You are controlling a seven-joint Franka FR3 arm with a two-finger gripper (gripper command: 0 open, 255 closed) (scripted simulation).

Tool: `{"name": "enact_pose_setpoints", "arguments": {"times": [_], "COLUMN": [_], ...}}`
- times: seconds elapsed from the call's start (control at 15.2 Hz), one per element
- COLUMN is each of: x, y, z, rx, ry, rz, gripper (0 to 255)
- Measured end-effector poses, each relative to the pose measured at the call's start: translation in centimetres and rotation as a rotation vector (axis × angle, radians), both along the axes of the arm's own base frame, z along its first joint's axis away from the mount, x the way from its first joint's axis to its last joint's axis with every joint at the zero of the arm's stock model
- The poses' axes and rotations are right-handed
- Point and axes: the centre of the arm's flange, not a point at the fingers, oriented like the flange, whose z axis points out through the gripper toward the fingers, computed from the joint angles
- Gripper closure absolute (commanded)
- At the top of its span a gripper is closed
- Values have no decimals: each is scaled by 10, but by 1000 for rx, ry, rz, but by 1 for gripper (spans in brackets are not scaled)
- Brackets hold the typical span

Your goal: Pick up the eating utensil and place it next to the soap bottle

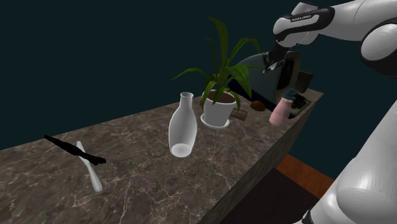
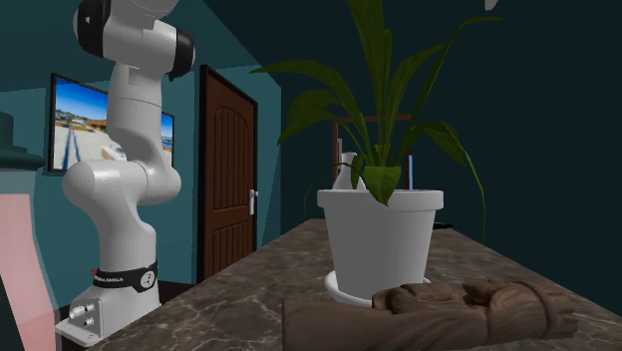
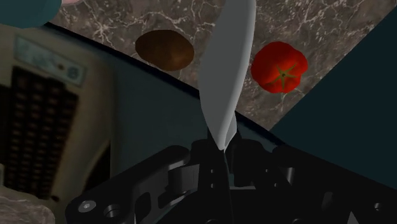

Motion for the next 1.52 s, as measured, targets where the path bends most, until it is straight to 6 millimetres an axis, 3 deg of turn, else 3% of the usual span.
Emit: {"name": "enact_pose_setpoints", "arguments": {"times": [0.92,1.32,1.52], "x": [0,40,48], "y": [-1,54,68], "z": [70,78,67], "rx": [0,0,0], "ry": [0,1,1], "rz": [0,2,1], "gripper": [255,255,255]}}
